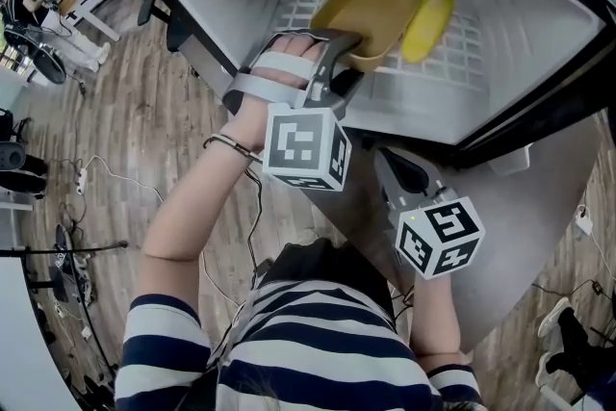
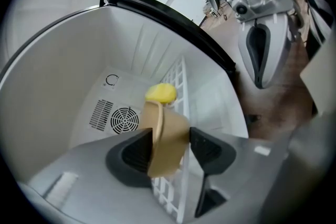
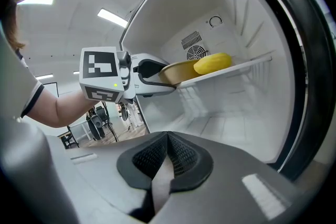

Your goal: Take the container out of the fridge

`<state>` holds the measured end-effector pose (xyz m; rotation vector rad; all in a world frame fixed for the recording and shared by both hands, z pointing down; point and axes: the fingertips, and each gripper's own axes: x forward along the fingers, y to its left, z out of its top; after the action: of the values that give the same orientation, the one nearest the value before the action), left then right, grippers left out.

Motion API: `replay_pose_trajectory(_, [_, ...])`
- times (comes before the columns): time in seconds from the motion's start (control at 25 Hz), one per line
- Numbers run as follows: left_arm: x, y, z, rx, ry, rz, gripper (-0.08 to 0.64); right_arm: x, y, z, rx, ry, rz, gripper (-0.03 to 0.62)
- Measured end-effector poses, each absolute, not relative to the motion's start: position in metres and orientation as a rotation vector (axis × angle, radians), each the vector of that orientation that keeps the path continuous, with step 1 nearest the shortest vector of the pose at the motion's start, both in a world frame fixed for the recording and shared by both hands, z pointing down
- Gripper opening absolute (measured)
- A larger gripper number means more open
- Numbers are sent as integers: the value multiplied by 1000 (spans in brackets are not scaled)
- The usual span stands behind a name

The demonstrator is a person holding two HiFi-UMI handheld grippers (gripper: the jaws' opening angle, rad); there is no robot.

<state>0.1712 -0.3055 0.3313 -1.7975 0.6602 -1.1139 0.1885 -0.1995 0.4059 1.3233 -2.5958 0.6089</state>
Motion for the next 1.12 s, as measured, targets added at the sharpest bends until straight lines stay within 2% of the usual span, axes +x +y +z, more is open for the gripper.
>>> replay_pose_trajectory(1.12, [129, -261, 310, -1776, 518, -1014, 0, 161, -169, 390, 1430, -2532, 574, -2])
